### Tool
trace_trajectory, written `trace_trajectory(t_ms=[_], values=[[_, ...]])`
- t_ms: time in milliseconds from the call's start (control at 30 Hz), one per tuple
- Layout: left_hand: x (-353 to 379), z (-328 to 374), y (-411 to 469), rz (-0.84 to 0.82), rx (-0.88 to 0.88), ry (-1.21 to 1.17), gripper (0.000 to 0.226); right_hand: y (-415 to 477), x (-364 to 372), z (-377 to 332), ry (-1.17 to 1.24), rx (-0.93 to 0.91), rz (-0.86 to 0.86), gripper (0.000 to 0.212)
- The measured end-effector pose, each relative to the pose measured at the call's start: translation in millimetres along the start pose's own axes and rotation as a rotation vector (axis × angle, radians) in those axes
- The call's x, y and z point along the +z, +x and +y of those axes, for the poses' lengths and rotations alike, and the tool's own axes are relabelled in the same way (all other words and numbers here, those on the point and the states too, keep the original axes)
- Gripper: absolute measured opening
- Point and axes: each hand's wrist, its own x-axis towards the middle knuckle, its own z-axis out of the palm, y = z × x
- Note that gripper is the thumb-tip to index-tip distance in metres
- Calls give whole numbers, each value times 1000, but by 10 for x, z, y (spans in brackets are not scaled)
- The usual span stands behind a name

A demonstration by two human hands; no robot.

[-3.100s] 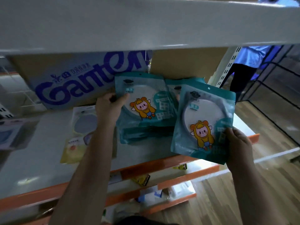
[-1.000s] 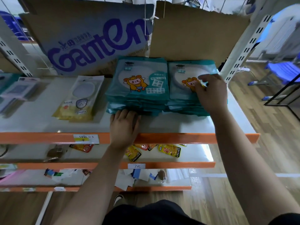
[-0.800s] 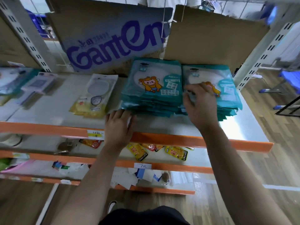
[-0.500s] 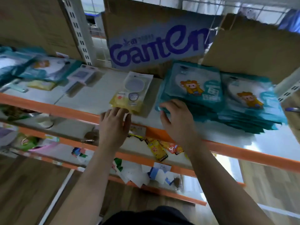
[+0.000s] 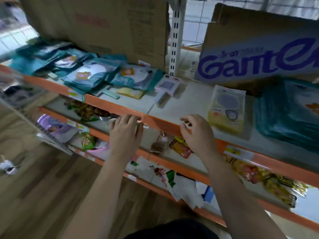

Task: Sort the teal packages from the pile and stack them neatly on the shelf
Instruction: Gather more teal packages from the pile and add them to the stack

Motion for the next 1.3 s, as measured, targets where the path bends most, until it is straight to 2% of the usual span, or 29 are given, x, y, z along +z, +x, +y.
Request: trace_trajectory(t_ms=[367,767,900,1000,1133,1300], values=[[-169,-1146,521,73,-67,-23,29,853,983,-775,62,-34,-12,18],[-250,-2471,1851,110,-138,57,25,2501,2047,-1402,148,-3,-87,30],[-182,-2792,2103,115,-174,17,24,2789,2323,-1539,136,11,-113,26],[-128,-2996,2252,88,-174,-3,25,2903,2503,-1641,93,71,-95,27],[-30,-3263,2488,18,-166,-42,28,3053,2672,-1731,-25,176,-57,39],[116,-3597,2788,-32,-24,-109,27,3144,2854,-1836,-205,379,-139,59]])
